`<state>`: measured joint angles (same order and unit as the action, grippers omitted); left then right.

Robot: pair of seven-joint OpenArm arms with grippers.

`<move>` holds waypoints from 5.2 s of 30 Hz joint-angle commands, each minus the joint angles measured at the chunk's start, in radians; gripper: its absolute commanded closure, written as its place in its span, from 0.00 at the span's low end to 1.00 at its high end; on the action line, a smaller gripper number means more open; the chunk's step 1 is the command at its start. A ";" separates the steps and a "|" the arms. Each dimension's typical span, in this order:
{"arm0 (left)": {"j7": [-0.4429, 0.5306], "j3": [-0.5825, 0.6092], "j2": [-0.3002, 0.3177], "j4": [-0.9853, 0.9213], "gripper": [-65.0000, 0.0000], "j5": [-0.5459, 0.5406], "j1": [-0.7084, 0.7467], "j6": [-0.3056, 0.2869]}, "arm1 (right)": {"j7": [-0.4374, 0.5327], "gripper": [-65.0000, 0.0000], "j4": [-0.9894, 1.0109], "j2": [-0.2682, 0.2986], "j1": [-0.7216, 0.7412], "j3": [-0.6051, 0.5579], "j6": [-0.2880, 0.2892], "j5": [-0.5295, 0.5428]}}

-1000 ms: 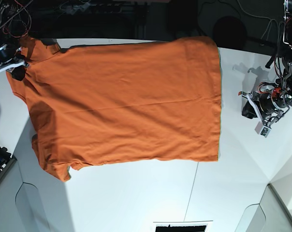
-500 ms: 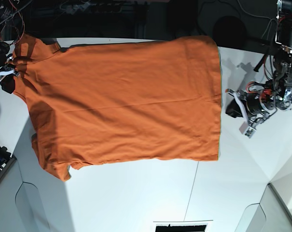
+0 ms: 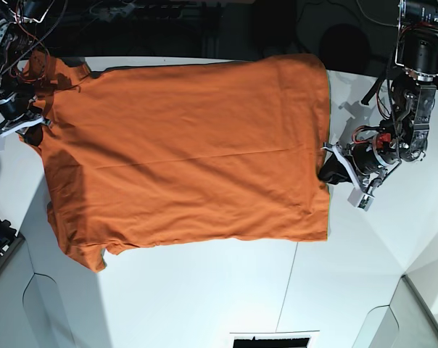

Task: Layout the t-shirt on the table in an organized manner, then fold the t-shirt properly
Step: 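Grasp the hem corner with the left gripper and tug it outward, then release the shirt and raise both grippers away from it, then lower both grippers to the shirt's long edge and grasp it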

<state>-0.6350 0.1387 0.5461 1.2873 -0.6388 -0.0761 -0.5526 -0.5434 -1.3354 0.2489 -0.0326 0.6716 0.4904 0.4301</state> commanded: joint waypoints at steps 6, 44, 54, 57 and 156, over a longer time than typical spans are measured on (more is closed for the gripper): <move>-0.042 0.006 0.004 -0.046 0.83 0.032 -0.004 0.014 | 0.008 1.00 -0.010 0.018 0.009 0.002 0.004 0.010; -0.132 0.032 0.053 0.212 0.84 -0.163 -0.078 -0.095 | 0.009 1.00 -0.010 0.016 0.010 0.002 0.004 0.007; -0.045 0.073 0.011 0.063 0.83 -0.042 -0.052 -0.095 | 0.010 1.00 -0.009 0.020 0.010 0.002 0.005 -0.005; -0.037 0.073 0.011 -0.027 0.83 -0.037 -0.057 -0.095 | 0.013 1.00 -0.009 0.023 0.010 0.002 0.005 -0.005; -0.198 -0.702 0.130 0.261 0.44 -0.478 0.725 -0.146 | -0.238 0.64 -0.294 0.119 -0.391 0.051 0.069 0.369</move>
<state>-0.8482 -0.5529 0.6559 1.5372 -1.0969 0.6506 -0.6891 -0.8043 -1.6127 0.3492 -0.4240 0.7116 0.5606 0.7879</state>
